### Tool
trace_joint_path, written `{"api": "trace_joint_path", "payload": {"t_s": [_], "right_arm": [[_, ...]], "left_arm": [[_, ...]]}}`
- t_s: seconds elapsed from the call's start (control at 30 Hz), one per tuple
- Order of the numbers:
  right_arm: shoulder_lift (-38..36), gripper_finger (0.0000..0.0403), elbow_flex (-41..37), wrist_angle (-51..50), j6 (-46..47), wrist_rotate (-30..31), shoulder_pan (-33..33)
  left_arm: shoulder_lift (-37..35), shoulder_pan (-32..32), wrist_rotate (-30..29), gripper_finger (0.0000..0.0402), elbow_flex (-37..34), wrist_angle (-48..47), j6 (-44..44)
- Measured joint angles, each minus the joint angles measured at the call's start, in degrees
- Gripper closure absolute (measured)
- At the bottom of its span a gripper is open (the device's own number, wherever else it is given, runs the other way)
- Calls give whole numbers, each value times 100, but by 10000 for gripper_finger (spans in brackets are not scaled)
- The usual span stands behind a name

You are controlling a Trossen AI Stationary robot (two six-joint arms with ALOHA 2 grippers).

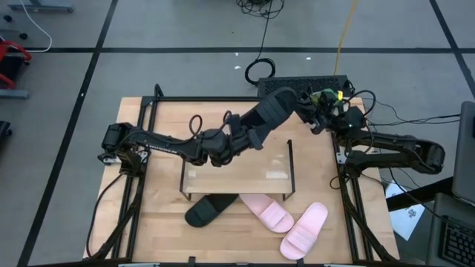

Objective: Pick and place slides into the shelf
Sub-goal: Put the left black slipper on the shelf

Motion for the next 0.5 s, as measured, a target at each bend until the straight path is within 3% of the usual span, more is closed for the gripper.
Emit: {"api": "trace_joint_path", "payload": {"t_s": [0.3, 0.5], "right_arm": [[-196, 370, 0, -93, 187, -376, -347], [-211, 370, -4, -223, 378, -288, -617]], "left_arm": [[0, -66, 527, 320, 0, 4, 240], [-9, -303, 855, 320, 4, 35, 654]]}}
